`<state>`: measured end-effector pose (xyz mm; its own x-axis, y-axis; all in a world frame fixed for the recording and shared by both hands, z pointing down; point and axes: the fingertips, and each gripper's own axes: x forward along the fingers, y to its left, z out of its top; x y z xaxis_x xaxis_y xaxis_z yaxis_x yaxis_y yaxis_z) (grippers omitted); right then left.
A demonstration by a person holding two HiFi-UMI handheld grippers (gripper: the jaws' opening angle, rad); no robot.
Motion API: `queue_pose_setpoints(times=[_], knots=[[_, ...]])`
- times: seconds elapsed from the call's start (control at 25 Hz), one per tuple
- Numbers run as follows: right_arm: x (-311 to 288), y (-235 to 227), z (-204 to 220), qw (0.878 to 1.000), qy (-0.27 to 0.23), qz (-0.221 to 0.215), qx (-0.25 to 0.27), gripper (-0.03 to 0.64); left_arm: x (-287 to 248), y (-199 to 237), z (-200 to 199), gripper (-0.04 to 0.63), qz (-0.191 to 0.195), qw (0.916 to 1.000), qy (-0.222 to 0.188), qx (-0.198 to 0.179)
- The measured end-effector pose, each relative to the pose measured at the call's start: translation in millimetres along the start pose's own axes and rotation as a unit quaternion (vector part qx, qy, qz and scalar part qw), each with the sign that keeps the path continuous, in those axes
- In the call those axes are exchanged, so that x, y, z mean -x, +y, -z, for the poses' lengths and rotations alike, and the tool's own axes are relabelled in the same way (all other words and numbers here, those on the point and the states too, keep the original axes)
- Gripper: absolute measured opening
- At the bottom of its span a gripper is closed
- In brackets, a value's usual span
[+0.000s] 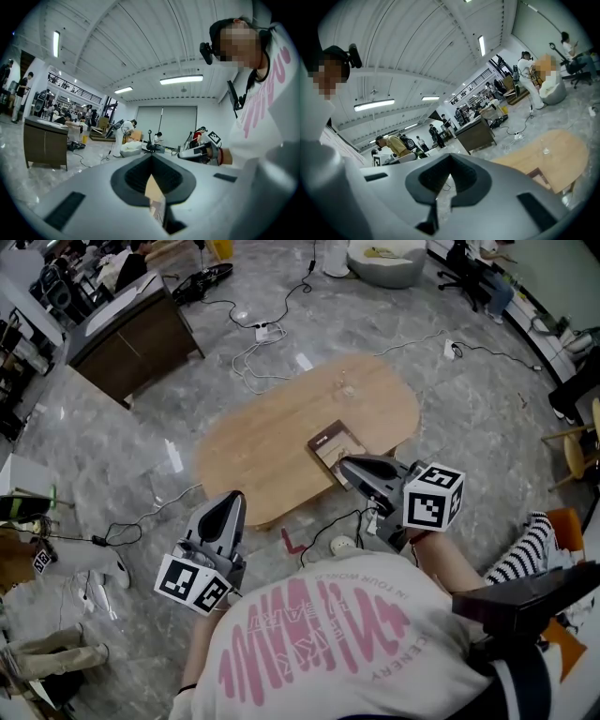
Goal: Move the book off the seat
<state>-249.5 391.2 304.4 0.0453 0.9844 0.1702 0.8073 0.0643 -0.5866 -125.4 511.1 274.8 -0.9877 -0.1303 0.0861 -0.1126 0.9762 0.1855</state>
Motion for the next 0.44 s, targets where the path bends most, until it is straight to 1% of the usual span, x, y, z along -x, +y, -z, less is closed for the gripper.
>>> queue_pose_setpoints(times=[0.2,0.44], knots=[[2.2,-4.3,0.5,1.000,-0.010,0.000,-0.026,0.011,1.7,-1.3,-0.8,0.006,-0.001,1.0000,-0.002,-0.002],[0.2,-8.7,4.7,0.999,-0.007,0.002,-0.032,0.011,3.0,-2.7,4.2,0.006,-0.002,1.0000,0.003,-0.006]])
